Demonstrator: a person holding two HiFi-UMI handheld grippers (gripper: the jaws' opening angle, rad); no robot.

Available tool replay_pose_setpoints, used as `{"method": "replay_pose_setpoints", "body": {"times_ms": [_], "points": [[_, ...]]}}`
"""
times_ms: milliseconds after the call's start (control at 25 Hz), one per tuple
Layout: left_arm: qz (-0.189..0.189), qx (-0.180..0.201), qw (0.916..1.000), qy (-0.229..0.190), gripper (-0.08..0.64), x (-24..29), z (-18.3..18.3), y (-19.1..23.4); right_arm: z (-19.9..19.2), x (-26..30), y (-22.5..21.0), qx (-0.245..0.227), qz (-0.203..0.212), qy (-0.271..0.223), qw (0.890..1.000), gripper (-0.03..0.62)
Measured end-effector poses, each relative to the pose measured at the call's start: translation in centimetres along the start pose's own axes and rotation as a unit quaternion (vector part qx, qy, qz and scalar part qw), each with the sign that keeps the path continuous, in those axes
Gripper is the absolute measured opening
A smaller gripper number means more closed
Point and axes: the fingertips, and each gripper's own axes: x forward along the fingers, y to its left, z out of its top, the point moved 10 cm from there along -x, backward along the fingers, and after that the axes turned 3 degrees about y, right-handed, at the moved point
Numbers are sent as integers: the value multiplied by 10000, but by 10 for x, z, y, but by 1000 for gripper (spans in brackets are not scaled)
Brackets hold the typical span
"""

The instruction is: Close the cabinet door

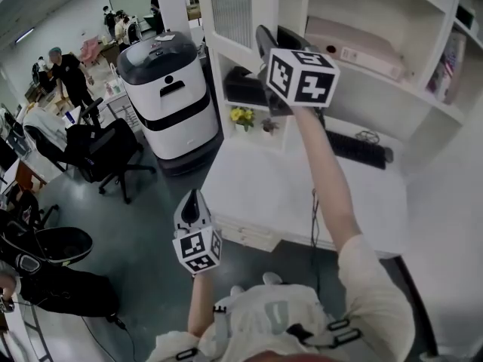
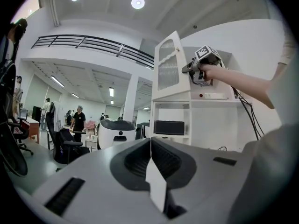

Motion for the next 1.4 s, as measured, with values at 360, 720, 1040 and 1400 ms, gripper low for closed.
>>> {"method": "replay_pose_setpoints", "body": {"times_ms": [360,720,1040,1400], "points": [[-122,12,9999,58,6,13,-2,-11,1,4,-21,-25,-81,77,9999,77],[-173,21,9998,91,6,21,-3,-15,1,9,-30,-75,-168,139,9997,84],[-171,18,9998,101,6,24,-3,-11,0,12,-31,-474,-376,174,9980,106],[-180,30,9998,97,6,30,-3,-12,-3,17,-36,-614,-569,144,9964,125]]}}
